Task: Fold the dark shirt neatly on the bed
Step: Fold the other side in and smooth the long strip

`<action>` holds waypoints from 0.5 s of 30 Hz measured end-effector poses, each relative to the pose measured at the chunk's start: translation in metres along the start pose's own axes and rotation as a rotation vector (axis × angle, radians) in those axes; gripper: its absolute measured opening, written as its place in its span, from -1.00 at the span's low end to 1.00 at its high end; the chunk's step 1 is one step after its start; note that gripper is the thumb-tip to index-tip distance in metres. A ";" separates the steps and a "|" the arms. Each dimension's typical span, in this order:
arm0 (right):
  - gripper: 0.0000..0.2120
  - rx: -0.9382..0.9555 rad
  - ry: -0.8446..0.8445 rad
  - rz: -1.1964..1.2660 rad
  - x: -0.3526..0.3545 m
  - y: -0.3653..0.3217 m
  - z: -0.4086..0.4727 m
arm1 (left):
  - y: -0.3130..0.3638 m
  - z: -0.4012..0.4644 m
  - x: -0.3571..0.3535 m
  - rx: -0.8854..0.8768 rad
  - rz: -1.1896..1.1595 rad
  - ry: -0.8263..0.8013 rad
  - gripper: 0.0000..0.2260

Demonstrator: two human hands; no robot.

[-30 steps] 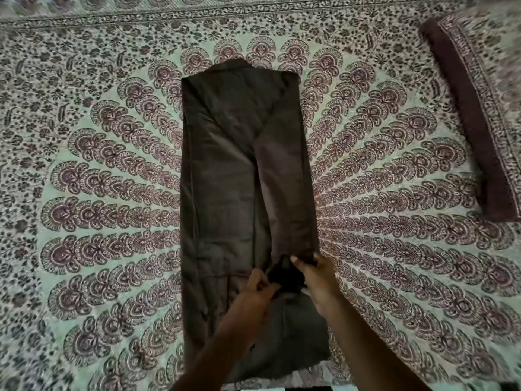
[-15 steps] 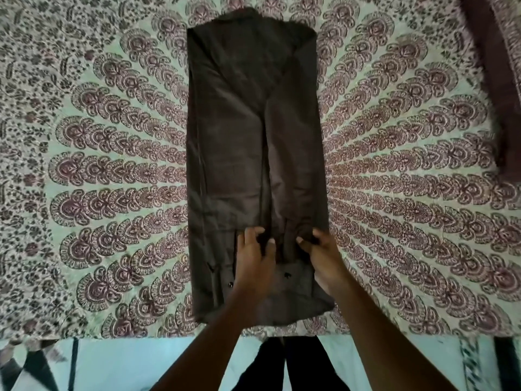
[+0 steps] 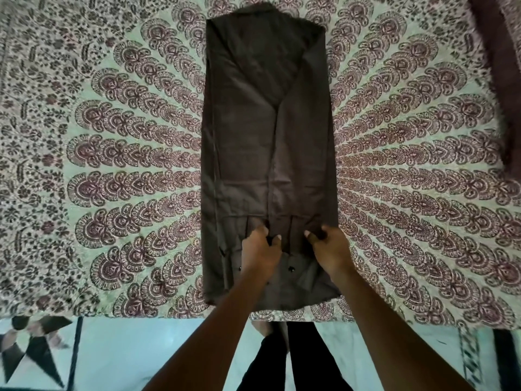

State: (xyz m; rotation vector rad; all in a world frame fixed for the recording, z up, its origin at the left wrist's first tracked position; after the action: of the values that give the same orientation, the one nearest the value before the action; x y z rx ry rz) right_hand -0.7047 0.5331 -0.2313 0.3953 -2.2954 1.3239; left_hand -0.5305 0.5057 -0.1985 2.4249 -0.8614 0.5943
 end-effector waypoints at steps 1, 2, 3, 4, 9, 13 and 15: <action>-0.76 -0.003 -0.015 -0.036 0.000 0.002 -0.001 | 0.000 -0.002 0.002 -0.007 0.010 0.005 -0.81; -0.75 -0.005 -0.028 -0.062 0.000 0.003 -0.002 | -0.001 -0.003 0.003 -0.012 0.011 0.005 -0.84; -0.74 -0.010 -0.041 -0.070 -0.001 0.005 -0.002 | -0.002 -0.005 0.004 -0.015 0.004 -0.002 -0.85; -0.71 -0.017 -0.046 -0.076 -0.002 0.007 -0.002 | -0.004 -0.004 0.004 -0.019 0.009 -0.011 -0.85; -0.75 0.043 -0.050 -0.176 -0.001 0.005 -0.002 | -0.005 -0.005 0.002 -0.076 0.190 -0.008 -0.85; -0.71 0.105 -0.081 -0.231 0.001 -0.002 0.000 | 0.001 -0.004 0.002 -0.079 0.400 0.038 -0.78; -0.71 0.099 -0.110 -0.230 0.004 -0.003 0.005 | 0.003 -0.003 0.002 -0.047 0.406 0.010 -0.75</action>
State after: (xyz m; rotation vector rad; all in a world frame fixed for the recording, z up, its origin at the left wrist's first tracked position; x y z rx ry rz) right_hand -0.7077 0.5278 -0.2295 0.7585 -2.1974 1.3305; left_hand -0.5318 0.5045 -0.1938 2.2132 -1.3625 0.7199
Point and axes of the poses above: each hand's wrist, its own z-axis towards the middle knuckle, its own x-axis out of the back of the hand, y = z × x, the point moved 2 cm from there along z, towards the middle knuckle, and after that the axes turned 12 degrees about x, right-handed, at the moved point
